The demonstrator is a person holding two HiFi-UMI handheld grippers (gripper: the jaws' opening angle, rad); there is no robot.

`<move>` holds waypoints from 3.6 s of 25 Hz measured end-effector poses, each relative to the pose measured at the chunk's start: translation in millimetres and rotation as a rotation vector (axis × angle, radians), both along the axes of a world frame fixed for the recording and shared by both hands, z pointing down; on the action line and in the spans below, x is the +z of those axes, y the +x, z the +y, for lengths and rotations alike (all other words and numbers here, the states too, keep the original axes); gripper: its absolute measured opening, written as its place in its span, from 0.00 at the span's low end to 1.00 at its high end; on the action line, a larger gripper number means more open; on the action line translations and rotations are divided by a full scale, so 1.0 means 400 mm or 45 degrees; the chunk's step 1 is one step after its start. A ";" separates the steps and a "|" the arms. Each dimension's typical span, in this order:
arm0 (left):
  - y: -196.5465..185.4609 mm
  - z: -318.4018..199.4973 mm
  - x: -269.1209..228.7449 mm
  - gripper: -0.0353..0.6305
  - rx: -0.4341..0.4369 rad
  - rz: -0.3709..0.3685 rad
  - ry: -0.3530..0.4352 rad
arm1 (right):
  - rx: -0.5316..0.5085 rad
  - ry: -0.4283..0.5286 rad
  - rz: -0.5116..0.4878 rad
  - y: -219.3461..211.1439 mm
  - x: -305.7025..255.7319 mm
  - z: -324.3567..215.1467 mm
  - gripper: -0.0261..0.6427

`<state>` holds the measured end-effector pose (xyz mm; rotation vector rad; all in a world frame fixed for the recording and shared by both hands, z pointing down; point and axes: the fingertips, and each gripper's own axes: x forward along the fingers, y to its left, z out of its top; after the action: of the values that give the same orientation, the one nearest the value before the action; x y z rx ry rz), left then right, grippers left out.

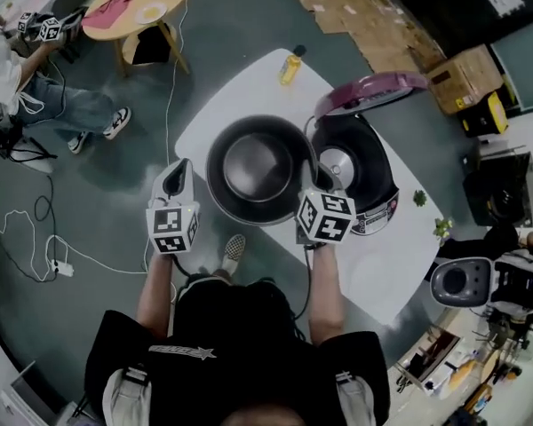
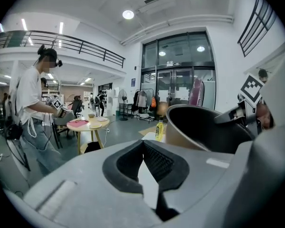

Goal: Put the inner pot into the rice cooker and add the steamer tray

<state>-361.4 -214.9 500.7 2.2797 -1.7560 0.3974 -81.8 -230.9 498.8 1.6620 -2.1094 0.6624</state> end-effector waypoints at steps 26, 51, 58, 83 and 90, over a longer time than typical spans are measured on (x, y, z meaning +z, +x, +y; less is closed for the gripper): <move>0.451 0.039 -0.238 0.07 0.450 0.042 0.220 | 0.441 0.209 -0.003 0.509 -0.249 0.271 0.07; 0.647 0.008 -0.184 0.07 0.257 0.026 0.146 | 0.264 0.115 -0.090 0.761 -0.179 0.026 0.09; 0.635 0.000 -0.143 0.07 0.169 0.009 0.103 | 0.174 0.025 -0.104 0.745 -0.097 -0.048 0.09; 0.640 -0.048 -0.002 0.07 0.091 -0.028 -0.050 | -0.061 -0.298 -0.041 0.692 0.154 -0.170 0.10; 0.646 -0.060 0.019 0.07 0.109 -0.028 -0.070 | -0.109 -0.322 -0.019 0.685 0.188 -0.177 0.09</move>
<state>-103.0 -238.8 508.4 2.3259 -1.6403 0.4824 192.3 -301.9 574.0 1.4267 -1.9989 0.8763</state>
